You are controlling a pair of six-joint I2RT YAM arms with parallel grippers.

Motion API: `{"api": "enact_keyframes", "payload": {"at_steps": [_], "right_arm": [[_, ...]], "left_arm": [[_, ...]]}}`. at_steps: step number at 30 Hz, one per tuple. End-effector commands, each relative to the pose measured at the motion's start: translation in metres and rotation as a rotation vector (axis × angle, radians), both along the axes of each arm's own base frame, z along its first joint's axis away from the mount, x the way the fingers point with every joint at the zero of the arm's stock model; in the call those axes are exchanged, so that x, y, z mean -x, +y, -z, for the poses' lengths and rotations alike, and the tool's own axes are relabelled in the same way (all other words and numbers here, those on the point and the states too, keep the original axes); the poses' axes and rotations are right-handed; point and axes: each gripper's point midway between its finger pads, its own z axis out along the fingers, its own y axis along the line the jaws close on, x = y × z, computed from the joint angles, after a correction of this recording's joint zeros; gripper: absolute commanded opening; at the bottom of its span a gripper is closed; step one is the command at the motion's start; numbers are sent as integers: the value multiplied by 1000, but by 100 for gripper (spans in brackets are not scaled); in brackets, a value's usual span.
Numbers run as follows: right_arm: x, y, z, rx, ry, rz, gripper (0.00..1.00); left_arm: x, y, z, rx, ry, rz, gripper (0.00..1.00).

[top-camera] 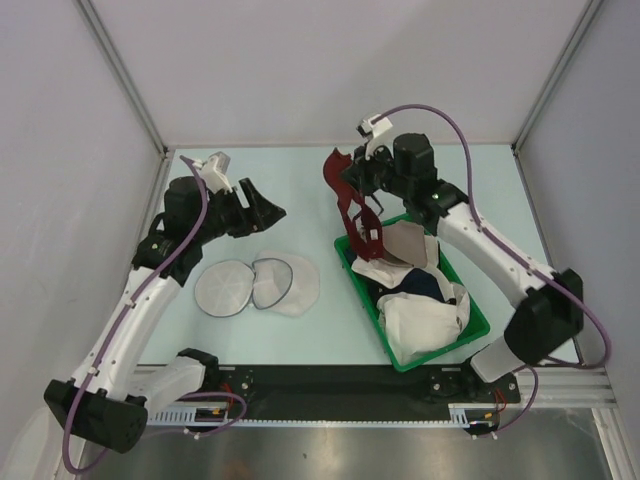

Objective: Place the bra in the laundry bag and zip it closed
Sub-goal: Pick up the bra from the center of the board, then adjust the bra at the center of the board.

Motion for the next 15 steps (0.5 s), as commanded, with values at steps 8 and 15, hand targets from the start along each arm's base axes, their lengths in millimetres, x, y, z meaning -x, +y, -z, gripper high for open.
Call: {"api": "enact_keyframes", "payload": {"at_steps": [8,15], "right_arm": [[-136,-9,-81,-33,-347,38,0],[-160,-7,-63,97,-399,12,0]], "left_arm": [[-30,9,1,47,-11,-52,74],[-39,30,16,35,27,-120,76]]}}
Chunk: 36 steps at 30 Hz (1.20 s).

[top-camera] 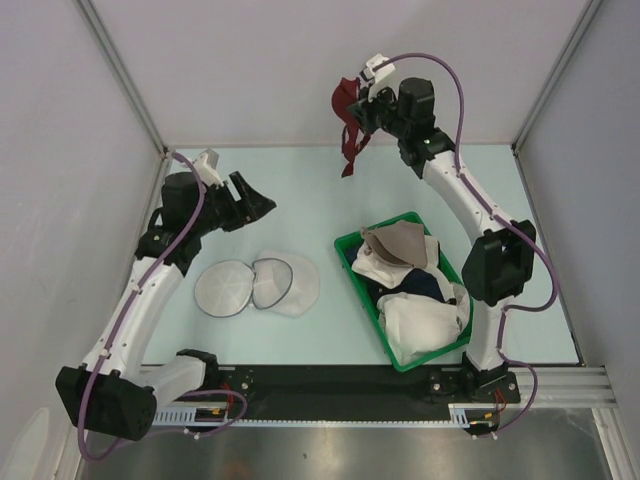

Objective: Place the bra in the laundry bag and zip it closed
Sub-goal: Adjust the bra at the center of the board.

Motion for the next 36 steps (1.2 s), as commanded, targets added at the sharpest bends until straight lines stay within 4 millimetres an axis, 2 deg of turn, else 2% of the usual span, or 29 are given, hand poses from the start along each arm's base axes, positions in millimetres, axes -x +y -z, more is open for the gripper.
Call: {"api": "enact_keyframes", "payload": {"at_steps": [1,2,5,6,7,8,9,10,12,13,14,15,16,18,19,20,22,23,25,26,28,29,31,32,33,36], "right_arm": [[0,15,-16,64,-115,-69,0],[4,27,-9,94,-122,-96,0],[4,52,31,181,-101,-123,0],[10,73,48,211,-90,-144,0],[9,86,74,246,-63,-156,0],[11,97,94,279,-45,-163,0],[18,117,108,321,-50,-165,0],[19,132,149,372,-5,-183,0],[28,152,165,453,-6,-185,0],[45,176,178,483,-5,-222,0],[50,185,196,514,16,-229,0],[53,189,203,536,21,-212,0],[67,203,207,543,22,-235,0],[83,209,217,554,47,-264,4],[90,216,217,534,51,-269,9],[94,217,215,518,62,-277,24],[101,217,220,490,110,-284,42],[104,219,220,476,128,-290,57],[107,218,217,434,185,-273,69],[103,214,213,415,200,-254,78],[104,209,199,376,219,-238,84],[103,207,191,342,237,-217,91],[97,198,166,295,245,-188,97],[96,195,159,260,273,-171,99],[93,188,143,228,277,-159,100],[89,174,124,112,360,-129,100]], "left_arm": [[-10,16,1,10,-2,-53,77],[-10,20,4,9,9,-68,77],[-11,36,15,13,49,-133,79],[-11,39,17,20,58,-146,79],[-11,44,20,21,65,-165,79],[-9,47,26,20,80,-176,79],[-9,49,29,18,87,-185,78],[-9,54,33,14,97,-202,79],[-7,59,46,7,135,-222,79],[-8,64,51,3,147,-242,79],[-8,66,59,8,175,-253,79],[-9,68,67,7,208,-263,79],[-10,70,73,4,230,-275,79],[-15,91,83,10,282,-363,79],[-18,94,93,14,319,-378,80],[-20,99,98,22,340,-409,81],[-26,109,111,38,388,-447,83],[-29,108,115,51,400,-445,84],[-37,109,125,54,425,-448,87],[-41,110,126,62,427,-451,88],[-47,105,128,81,433,-426,89],[-52,104,132,90,438,-426,89],[-60,107,133,84,436,-431,90],[-63,107,142,81,466,-430,90],[-65,105,144,85,474,-422,91],[-75,97,155,101,494,-388,91]]}}
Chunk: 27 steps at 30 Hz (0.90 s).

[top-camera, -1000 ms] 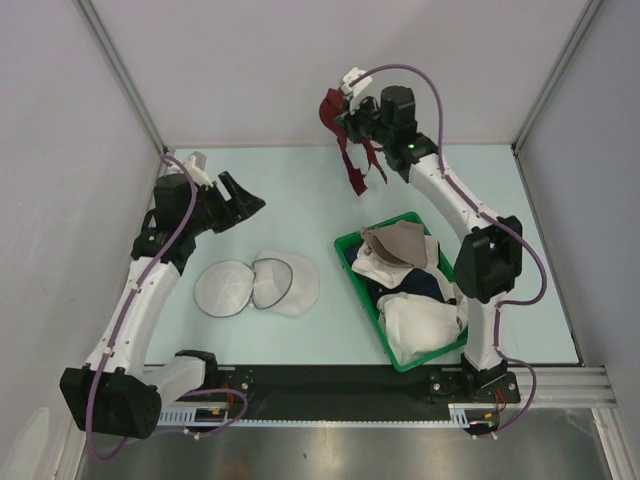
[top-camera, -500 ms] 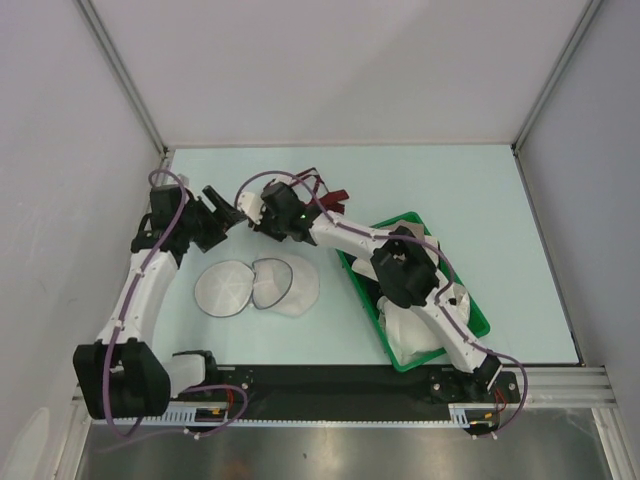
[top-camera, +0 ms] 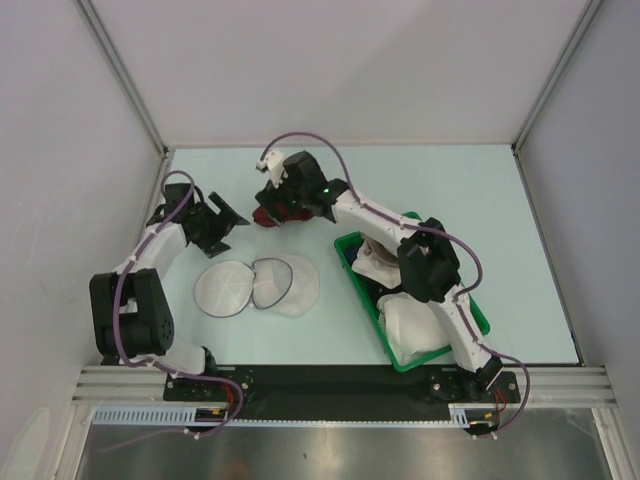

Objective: Place the bra in the laundry bag and zip it closed
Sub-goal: Adjust the bra at the center of the board.

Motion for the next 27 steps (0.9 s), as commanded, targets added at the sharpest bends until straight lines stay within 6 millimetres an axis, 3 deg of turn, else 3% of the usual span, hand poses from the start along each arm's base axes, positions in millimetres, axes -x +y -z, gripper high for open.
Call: {"api": "enact_keyframes", "payload": {"at_steps": [1,3,4,5,11,15,16,21,25,27], "right_arm": [[-11,-19,-111,-277,35,143,100],[-19,-34,-118,-371,114,245,100],[-9,-32,-131,-419,147,195,100],[-6,-36,-118,-424,191,208,100],[-20,-75,-119,-629,391,444,100],[-30,-83,-98,-712,503,582,100],[-33,-85,-95,-736,537,635,100],[-38,-95,-77,-770,599,759,100],[-41,-100,-62,-811,624,824,100],[-41,-98,-56,-833,666,859,100]], "left_arm": [[-33,-8,-15,37,-76,16,91],[-39,-18,-7,65,-57,38,90],[-41,-22,-8,86,-58,43,90],[-42,-26,-7,91,-54,47,89],[-51,-43,-3,110,-43,46,91],[-58,-46,11,132,3,30,90],[-57,-58,19,137,22,52,90],[-67,-69,39,131,61,72,85],[-74,-75,54,142,82,76,77],[-81,-75,56,132,71,81,60]]}}
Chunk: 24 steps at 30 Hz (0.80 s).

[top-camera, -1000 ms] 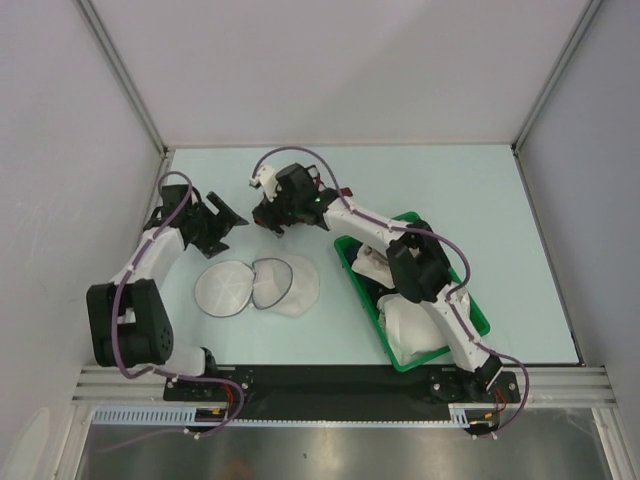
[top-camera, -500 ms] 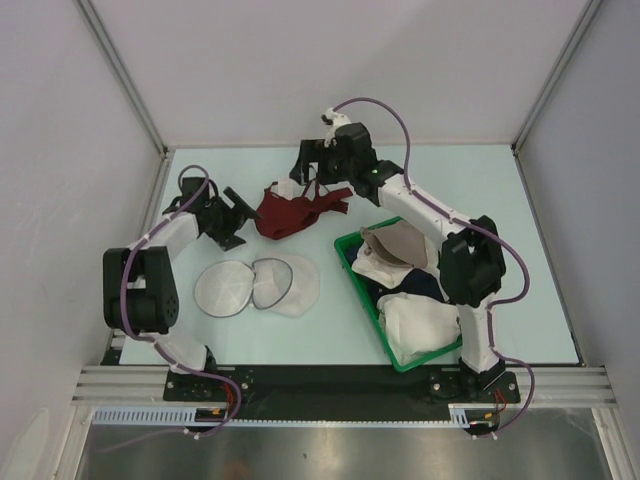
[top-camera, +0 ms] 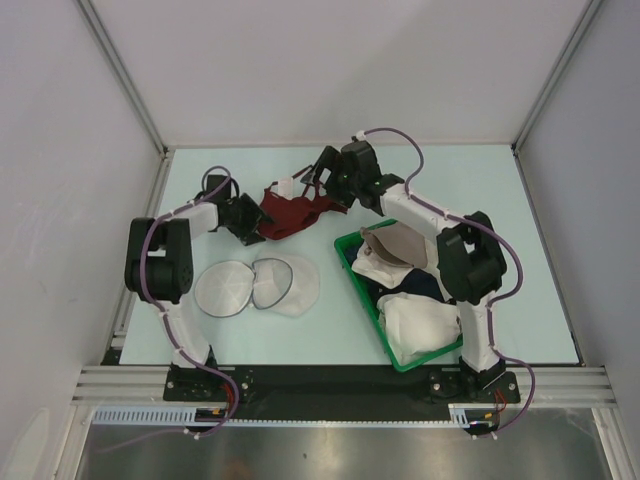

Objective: Place the bra in the laundry bag and zip it closed
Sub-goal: Adjust the bra at the center of the board.

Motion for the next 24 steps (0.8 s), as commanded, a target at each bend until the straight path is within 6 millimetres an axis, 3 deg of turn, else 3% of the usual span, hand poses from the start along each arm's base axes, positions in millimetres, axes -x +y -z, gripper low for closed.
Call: {"api": "enact_keyframes", "payload": {"at_steps": [1,4,5,8,14,15,16,20,24], "right_arm": [[-10,1,-4,-111,48,115,100],[-13,0,10,-144,97,153,100],[-14,0,14,-152,107,161,100],[-16,2,23,-229,161,176,100],[-11,13,29,-308,162,123,100],[-12,15,22,-340,137,116,100],[-7,12,32,-341,151,122,100],[-4,14,23,-459,135,137,100],[1,15,18,-535,141,167,100]], "left_arm": [[-30,-4,-13,1,-91,5,48],[-41,-4,-22,-9,-144,10,29],[-42,-3,-25,-18,-155,13,16],[-48,-1,-43,-76,-227,32,0],[-47,10,-91,-261,-359,27,0],[-47,11,-98,-279,-378,27,0],[-45,11,-104,-296,-388,23,0],[-41,3,-141,-331,-467,19,0],[-37,0,-162,-356,-494,19,0]]}}
